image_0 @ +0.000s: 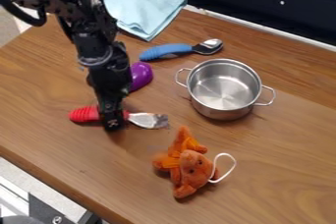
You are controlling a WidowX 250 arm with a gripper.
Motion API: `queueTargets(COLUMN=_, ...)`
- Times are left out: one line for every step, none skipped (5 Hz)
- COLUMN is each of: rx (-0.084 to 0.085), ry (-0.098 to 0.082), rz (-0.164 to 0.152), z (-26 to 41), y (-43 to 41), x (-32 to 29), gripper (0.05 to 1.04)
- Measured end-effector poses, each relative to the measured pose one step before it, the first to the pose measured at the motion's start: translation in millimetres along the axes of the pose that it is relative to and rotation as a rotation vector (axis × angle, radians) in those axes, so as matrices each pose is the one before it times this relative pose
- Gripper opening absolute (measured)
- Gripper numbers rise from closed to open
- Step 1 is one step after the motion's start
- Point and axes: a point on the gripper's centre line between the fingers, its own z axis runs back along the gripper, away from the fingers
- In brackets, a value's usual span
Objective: Put the fork inside the silver pot
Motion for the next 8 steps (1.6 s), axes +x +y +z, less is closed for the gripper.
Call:
queueTargets(rx=-0.0090, ry=0.0052, rz=-0.0138, z=0.45, y=1.96, x=-1.48, gripper=0.465)
queueTargets(rx=-0.0444, ry=0.0154, rz=0.0137, z=2.64, y=-2.78, x=-4.23, gripper=0.340)
queueTargets(rx=-0.0804, ry=0.0112, rz=0.0304, z=9.22, y=-5.79, x=-4.77, gripper=0.339)
queueTargets(rx=-0.0183, ry=-0.0323, rz=0.0438, z=22.85, y=1.68, x=1.56, gripper=0.339)
queueTargets(rx=0.0203, ry=-0.0421, rz=0.0677, z=17.16, y=0.46, x=7.48, gripper=0.339)
queueTargets(rx=0.0042, ry=-0.0057, rz=0.0175, z=8.53, y=-1.35, x=19.88, gripper=0.339)
queueTargets(rx=-0.0050, ry=0.0500, rz=0.0434, z=-8.70, y=-8.09, x=29.66, gripper=0.339)
queueTargets(rx=-0.0024, ry=0.0215, rz=0.0028, z=-1.35, y=-12.89, x=21.03, gripper=0.339)
